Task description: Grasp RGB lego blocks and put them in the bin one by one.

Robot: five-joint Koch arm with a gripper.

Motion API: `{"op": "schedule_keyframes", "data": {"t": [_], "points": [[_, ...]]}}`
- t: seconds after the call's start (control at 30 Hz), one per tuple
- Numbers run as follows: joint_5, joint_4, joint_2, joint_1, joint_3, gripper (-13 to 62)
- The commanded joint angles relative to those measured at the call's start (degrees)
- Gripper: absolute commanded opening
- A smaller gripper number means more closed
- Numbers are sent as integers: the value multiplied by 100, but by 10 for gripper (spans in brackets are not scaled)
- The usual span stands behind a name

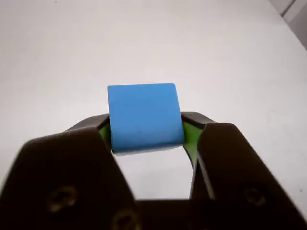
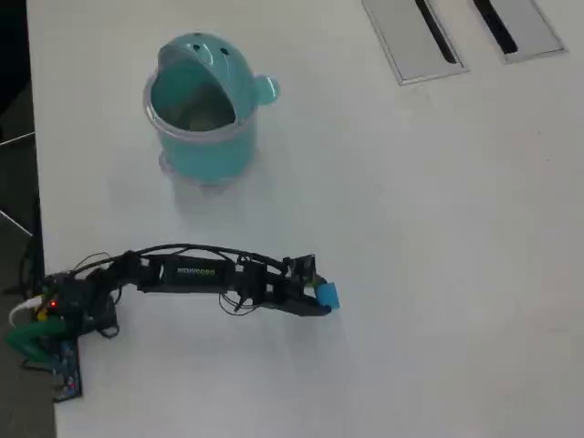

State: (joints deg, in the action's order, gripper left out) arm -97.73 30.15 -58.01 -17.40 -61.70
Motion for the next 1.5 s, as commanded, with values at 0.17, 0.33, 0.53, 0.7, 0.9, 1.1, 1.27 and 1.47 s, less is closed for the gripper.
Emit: {"op": "schedule_keyframes", "data": {"t": [0.17, 0.33, 0.53, 0.7, 0.9, 1.1, 1.27, 1.47], "points": [[202, -62, -1687, 536, -633, 163], [369, -62, -2663, 1151, -1521, 139], [457, -35, -3621, 2092, -2188, 123], [466, 202, -4096, 2839, -2276, 102], [580, 220, -4447, 3410, -2338, 102], [589, 255, -4790, 3955, -2259, 102], [598, 466, -5054, 4843, -2030, 101], [562, 272, -5080, 6012, -1890, 54]]}}
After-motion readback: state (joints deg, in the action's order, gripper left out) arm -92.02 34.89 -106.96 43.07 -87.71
